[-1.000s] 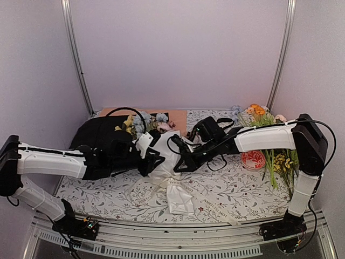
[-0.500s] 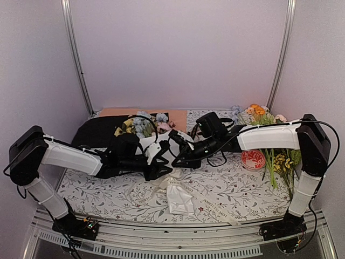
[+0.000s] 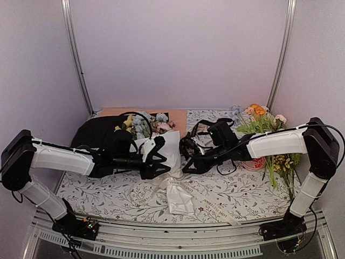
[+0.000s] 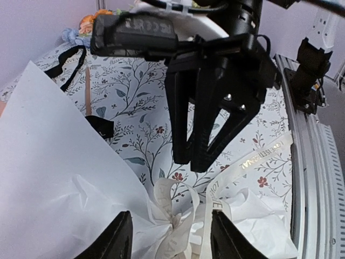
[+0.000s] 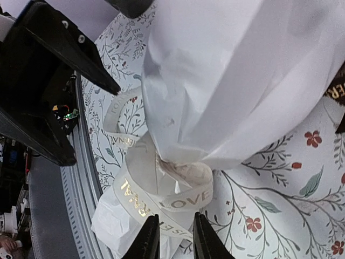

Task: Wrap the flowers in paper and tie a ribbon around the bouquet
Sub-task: Cross the ribbon over the folded bouquet.

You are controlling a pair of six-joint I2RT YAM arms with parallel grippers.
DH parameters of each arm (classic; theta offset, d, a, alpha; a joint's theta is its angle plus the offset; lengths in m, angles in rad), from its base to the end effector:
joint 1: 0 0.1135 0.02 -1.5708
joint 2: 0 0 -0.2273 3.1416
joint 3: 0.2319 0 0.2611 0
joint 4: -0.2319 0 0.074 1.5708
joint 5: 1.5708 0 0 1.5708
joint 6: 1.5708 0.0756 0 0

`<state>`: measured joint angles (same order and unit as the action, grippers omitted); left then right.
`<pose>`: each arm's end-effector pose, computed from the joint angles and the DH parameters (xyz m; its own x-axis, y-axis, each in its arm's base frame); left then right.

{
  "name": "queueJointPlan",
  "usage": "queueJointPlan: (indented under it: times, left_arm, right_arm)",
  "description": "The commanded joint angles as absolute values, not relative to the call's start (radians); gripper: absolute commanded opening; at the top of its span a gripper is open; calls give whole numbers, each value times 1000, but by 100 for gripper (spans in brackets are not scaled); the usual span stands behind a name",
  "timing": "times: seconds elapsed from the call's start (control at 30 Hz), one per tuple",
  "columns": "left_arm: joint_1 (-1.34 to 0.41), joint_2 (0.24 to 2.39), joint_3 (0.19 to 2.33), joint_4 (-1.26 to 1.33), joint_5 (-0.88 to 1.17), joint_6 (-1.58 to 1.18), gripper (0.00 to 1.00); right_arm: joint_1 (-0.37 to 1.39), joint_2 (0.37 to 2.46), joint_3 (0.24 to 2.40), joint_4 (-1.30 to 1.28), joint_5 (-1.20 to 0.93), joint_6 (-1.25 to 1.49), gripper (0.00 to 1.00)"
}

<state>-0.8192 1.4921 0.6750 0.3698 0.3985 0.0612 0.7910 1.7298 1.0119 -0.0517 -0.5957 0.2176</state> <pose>0.2171 -0.2752 0.1337 -0.2390 0.3383 -0.9102 0.9286 0.3537 -0.1124 0.2405 0.3035 0.1209 -0.6660 -0.4193 -0.6170 -0.7457 0.3954 0.5363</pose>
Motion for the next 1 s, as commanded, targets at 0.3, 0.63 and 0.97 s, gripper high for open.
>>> queueJointPlan:
  times: [0.3,0.63,0.97]
  left_arm:
    - [-815,1350,596,227,108,-137,52]
    - [-818,1243,521,-353,-210,-786,73]
    - [-889,1276,439,-317,-137,-888,67]
  right_arm:
    - [840,1674,1009,-34,-540,224,34]
    - [863,1664,1049,-94,-441,226,36]
    - [880,1620,994,-69,-426,230,36]
